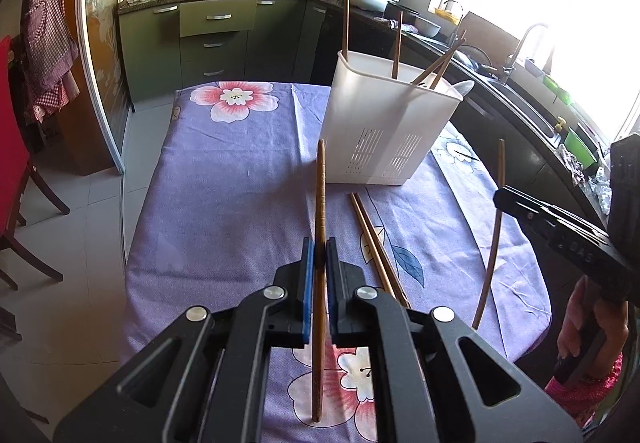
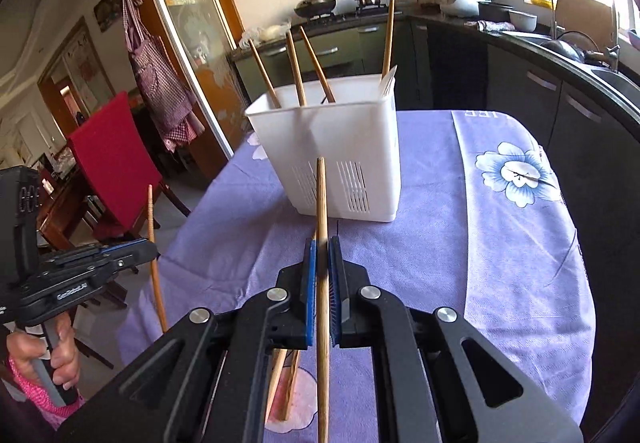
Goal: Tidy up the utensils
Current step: 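Lift the left gripper's chopstick over the caddy while the right gripper carries its chopstick there, then lower both chopsticks into the caddy and open both grippers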
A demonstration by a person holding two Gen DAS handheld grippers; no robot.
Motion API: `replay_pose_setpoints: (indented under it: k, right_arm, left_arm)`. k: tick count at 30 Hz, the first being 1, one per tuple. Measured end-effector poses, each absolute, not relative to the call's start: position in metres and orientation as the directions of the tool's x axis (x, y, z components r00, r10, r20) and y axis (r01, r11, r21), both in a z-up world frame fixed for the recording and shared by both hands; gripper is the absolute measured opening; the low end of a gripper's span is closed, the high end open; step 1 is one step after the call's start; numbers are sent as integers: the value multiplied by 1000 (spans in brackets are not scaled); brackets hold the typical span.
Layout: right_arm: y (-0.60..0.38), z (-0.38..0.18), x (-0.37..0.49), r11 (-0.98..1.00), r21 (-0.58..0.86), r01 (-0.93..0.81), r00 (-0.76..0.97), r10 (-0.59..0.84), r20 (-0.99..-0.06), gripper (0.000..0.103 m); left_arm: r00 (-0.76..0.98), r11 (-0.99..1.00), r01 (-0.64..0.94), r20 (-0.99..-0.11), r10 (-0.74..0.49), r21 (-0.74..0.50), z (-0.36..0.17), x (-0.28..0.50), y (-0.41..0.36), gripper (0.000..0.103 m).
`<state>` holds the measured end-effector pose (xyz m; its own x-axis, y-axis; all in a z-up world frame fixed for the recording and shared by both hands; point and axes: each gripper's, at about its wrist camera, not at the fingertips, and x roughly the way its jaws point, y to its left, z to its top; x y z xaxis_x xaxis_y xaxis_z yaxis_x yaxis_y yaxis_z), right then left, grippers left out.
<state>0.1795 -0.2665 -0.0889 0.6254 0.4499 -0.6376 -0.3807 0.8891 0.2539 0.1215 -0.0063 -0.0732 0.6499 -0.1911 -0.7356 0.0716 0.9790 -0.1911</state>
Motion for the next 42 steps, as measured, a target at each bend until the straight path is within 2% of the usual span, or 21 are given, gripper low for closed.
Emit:
replay_pose_setpoints:
  k: [16,30,42]
  right_arm:
    - [-313,-56,112,882,264,-389,696,470,-543,7]
    - [-314,-26,123,879,251,-405,726,476,-496,7]
    - [-297,46,157,876,194,-442,763,481,-432,7]
  left_arm:
    - [715,984,92,-678,-170,-151,-34,89,-15,6]
    - [739,986,111,-653,-167,-126,-12,94,-24,6]
    - [777,975,185,-589,-221,-122,49,132,-32,6]
